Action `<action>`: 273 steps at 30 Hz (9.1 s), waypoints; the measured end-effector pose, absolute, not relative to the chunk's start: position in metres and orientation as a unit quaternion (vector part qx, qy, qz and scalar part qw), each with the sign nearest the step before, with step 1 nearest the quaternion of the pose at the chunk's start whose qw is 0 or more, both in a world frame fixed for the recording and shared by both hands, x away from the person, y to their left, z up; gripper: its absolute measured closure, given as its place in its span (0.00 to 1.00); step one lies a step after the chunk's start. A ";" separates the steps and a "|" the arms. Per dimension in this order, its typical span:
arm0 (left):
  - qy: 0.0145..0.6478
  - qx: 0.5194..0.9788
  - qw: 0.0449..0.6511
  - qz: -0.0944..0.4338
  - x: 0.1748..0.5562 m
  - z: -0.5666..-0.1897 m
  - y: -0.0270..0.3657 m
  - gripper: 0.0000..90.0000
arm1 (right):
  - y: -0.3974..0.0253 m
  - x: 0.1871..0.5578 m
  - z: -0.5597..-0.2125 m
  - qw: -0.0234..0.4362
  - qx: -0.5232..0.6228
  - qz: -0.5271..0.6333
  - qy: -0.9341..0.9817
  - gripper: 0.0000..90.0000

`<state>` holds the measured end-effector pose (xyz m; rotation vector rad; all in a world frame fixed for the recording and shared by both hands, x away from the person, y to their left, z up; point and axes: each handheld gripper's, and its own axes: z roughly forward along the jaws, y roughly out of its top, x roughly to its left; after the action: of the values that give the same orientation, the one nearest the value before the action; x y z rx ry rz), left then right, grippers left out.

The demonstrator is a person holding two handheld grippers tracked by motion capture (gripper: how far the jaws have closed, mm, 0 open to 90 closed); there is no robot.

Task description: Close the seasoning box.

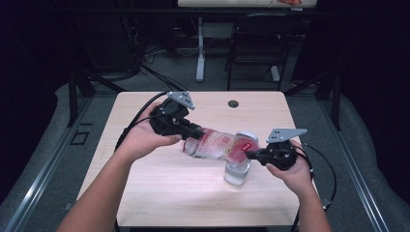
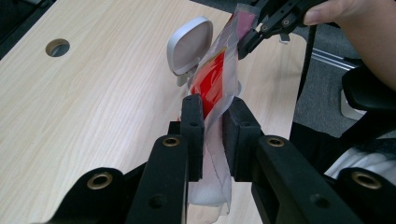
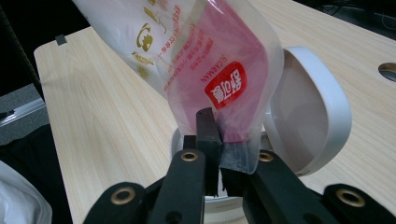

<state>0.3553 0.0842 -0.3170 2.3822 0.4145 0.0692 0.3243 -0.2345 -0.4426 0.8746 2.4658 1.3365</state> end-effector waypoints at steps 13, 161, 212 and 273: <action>0.162 0.920 0.356 0.026 0.356 -0.317 0.084 0.88 | -0.235 0.324 -0.443 0.101 0.296 0.452 0.835 0.98; 0.153 0.916 0.369 0.034 0.357 -0.316 0.070 0.89 | -0.239 0.326 -0.446 0.101 0.313 0.446 0.832 0.99; 0.199 0.899 0.389 0.019 0.356 -0.350 0.118 0.87 | -0.228 0.323 -0.435 0.110 0.289 0.484 0.819 0.95; 0.238 0.882 0.407 0.006 0.353 -0.404 0.160 0.85 | -0.213 0.329 -0.449 0.092 0.246 0.505 0.822 1.00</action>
<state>0.3533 0.1600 -0.4044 2.2236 0.6010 0.0157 0.3288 -0.2126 -0.4490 0.7314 2.4424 1.4992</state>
